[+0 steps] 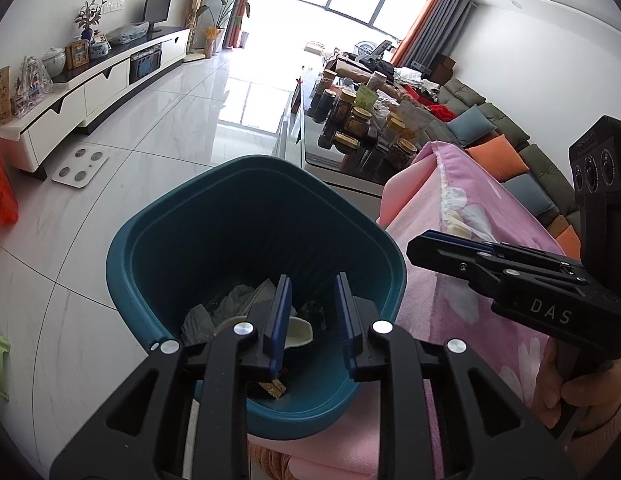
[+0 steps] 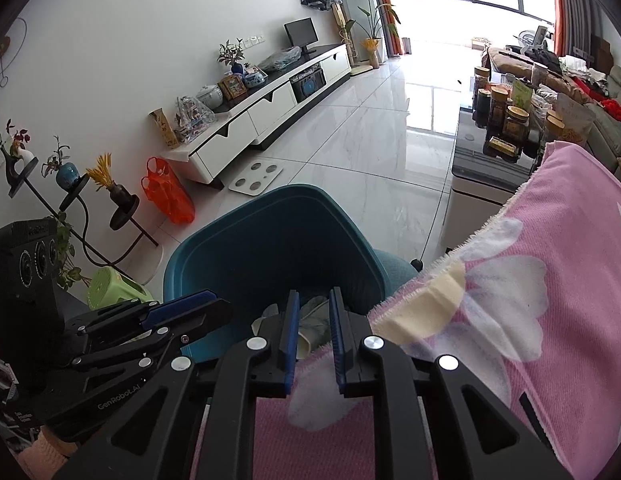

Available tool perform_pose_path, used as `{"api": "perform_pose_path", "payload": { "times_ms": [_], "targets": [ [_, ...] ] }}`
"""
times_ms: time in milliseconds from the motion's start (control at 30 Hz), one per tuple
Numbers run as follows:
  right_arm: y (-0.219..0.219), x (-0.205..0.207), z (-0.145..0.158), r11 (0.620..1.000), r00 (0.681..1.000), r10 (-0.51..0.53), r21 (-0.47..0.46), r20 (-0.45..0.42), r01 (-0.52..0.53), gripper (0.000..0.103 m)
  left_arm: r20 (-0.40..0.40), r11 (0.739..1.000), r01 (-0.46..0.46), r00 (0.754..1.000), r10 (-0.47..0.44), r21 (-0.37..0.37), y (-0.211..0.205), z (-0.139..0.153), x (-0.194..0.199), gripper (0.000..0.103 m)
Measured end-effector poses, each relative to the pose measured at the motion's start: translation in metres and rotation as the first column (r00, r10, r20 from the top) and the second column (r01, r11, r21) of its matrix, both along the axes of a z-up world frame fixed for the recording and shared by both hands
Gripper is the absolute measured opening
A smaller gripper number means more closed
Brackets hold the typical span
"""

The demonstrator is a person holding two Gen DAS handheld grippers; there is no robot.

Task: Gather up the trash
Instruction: 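Open both tools to drop the cup and wrapper into the bin, then move both tools back over the table toward the foam net and orange peel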

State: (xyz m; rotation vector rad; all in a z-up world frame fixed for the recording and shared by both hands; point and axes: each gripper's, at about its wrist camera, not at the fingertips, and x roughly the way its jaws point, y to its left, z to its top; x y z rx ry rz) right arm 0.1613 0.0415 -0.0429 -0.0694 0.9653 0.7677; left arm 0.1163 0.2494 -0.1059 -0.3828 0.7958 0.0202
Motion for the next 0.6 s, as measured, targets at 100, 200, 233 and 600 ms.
{"api": "perform_pose_path", "payload": {
  "times_ms": [100,200,233,600],
  "targets": [
    [-0.013,-0.009,0.008,0.999,1.0,0.0,0.038,0.015,0.0,0.021,0.037,0.999,0.005,0.999,-0.007,0.036,-0.009,0.012,-0.01,0.031],
    [-0.032,-0.021,0.02,0.997,0.999,-0.006,0.081,0.047,0.002,0.029,0.088,0.998,0.018,0.996,-0.024,0.065,-0.021,0.028,-0.021,0.041],
    [-0.04,-0.026,0.024,0.996,0.998,-0.011,0.095,0.063,0.005,0.03,0.105,0.997,0.025,0.994,-0.033,0.079,-0.027,0.034,-0.026,0.044],
    [-0.166,-0.076,0.058,0.968,0.96,-0.211,0.179,0.182,0.179,0.044,0.211,0.949,0.282,0.928,-0.307,0.137,-0.136,0.069,-0.054,0.064]
  ]
}}
